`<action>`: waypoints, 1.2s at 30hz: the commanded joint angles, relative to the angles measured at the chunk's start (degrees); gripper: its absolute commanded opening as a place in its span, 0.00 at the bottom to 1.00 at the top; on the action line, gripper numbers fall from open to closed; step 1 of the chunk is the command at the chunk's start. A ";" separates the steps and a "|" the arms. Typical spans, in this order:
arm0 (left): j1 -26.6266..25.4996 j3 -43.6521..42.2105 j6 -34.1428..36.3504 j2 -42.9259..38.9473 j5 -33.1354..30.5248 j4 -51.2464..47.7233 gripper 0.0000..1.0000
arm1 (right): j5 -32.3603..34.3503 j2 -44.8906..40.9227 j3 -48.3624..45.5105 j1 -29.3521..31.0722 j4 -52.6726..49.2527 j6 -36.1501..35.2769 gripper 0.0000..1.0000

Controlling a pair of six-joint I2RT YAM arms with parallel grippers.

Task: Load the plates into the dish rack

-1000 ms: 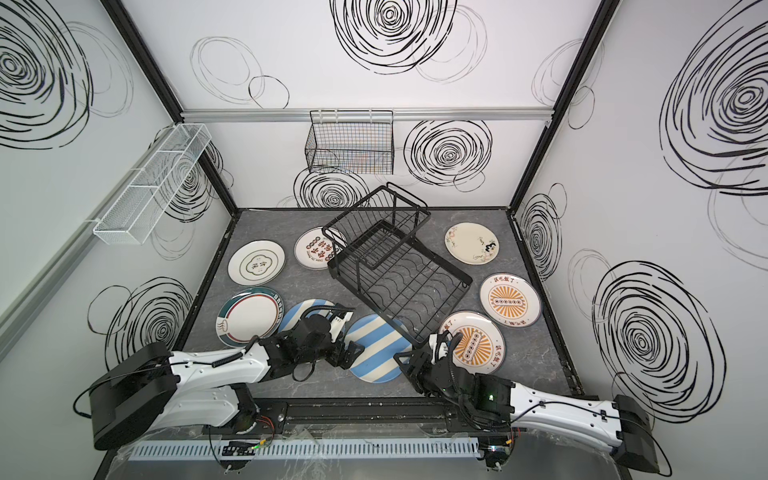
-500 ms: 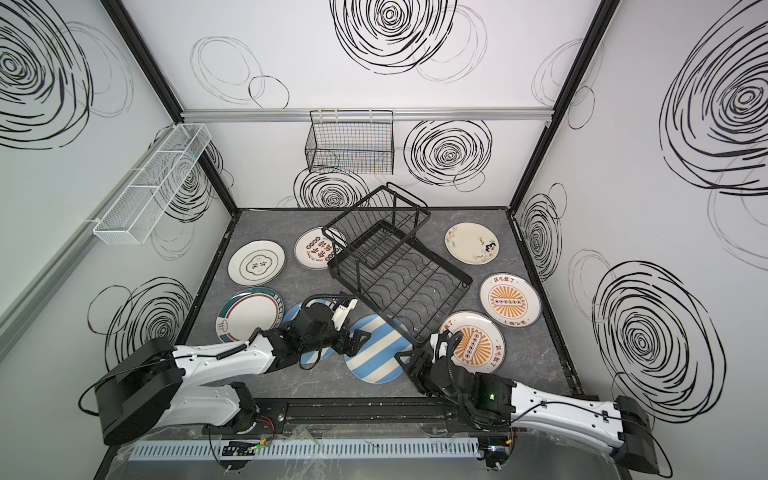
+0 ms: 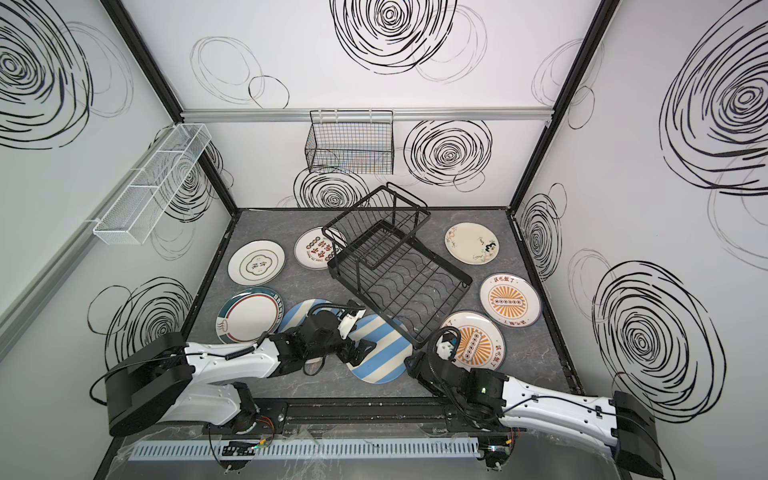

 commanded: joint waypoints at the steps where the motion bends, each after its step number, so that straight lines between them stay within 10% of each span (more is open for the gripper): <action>1: 0.69 -2.05 -0.31 -1.12 -2.26 3.42 0.96 | 1.66 4.26 -0.73 -0.48 -5.84 -3.27 0.63; 36: -3.90 -9.11 -2.08 0.57 5.78 8.34 0.96 | -5.54 11.75 -7.41 -3.78 19.81 -1.60 0.46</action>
